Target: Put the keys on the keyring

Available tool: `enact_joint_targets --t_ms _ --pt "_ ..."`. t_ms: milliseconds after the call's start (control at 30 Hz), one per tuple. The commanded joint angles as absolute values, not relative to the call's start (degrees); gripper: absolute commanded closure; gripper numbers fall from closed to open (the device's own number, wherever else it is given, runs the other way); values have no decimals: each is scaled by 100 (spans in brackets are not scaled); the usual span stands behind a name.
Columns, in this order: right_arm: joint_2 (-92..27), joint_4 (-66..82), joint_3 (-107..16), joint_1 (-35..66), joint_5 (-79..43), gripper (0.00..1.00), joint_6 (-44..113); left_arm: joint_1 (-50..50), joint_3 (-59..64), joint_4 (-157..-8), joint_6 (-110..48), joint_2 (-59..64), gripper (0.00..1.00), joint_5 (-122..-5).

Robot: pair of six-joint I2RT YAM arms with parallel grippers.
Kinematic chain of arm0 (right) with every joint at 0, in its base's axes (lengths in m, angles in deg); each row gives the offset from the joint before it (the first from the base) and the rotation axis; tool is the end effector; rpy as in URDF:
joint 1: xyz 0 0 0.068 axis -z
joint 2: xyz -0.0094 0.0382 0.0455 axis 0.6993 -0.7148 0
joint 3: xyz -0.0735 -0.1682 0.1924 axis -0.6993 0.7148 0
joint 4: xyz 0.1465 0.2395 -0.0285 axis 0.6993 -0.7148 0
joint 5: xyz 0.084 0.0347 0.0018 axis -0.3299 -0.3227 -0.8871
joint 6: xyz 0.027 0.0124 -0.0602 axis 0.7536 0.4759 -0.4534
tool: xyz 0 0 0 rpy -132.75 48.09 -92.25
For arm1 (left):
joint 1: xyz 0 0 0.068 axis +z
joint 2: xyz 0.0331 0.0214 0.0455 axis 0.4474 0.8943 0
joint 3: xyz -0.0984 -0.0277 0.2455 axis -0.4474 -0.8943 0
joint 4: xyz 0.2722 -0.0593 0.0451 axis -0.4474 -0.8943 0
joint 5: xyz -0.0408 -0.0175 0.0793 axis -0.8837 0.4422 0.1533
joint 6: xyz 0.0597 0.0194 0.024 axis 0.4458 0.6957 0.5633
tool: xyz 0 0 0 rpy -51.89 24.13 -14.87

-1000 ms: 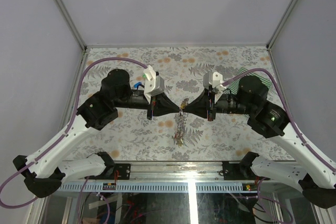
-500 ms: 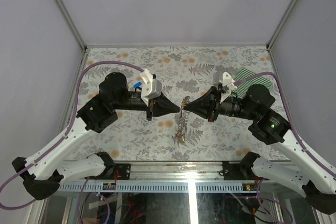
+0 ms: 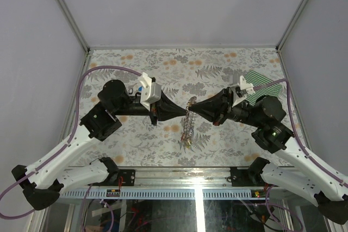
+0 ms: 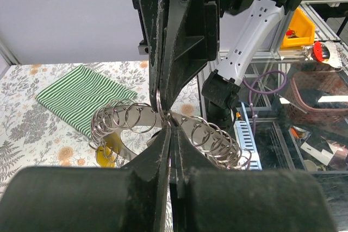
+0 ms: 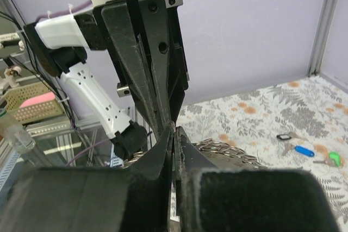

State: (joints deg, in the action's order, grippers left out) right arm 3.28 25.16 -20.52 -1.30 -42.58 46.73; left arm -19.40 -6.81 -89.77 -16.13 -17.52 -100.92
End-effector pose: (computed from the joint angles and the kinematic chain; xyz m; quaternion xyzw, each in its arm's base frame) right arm 0.1272 0.1704 0.4234 -0.3457 0.4742 0.5550 0.5896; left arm 0.1408 -0.2009 0.4234 0.5187 0.4669 -0.4945 0.5182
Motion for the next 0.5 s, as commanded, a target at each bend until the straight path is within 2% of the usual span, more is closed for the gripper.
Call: enact_joint_targets --t_ms 0,167,367,467 --pt "549 4628 -1706 -150 -3650 100 4956 -1999 -859 -8250 -2013 -1855 100 -10350" --pt "711 5594 -1084 -152 -3263 100 5011 -2002 -879 -7896 -2242 -1938 98 -10200" --pt "859 5349 -1177 -151 -3585 100 4649 -2010 -1056 -7241 -2709 -2245 78 -9644" --pt "891 5166 -1295 -154 -3708 100 4486 -2010 -1194 -6753 -3099 -2305 74 -9457"
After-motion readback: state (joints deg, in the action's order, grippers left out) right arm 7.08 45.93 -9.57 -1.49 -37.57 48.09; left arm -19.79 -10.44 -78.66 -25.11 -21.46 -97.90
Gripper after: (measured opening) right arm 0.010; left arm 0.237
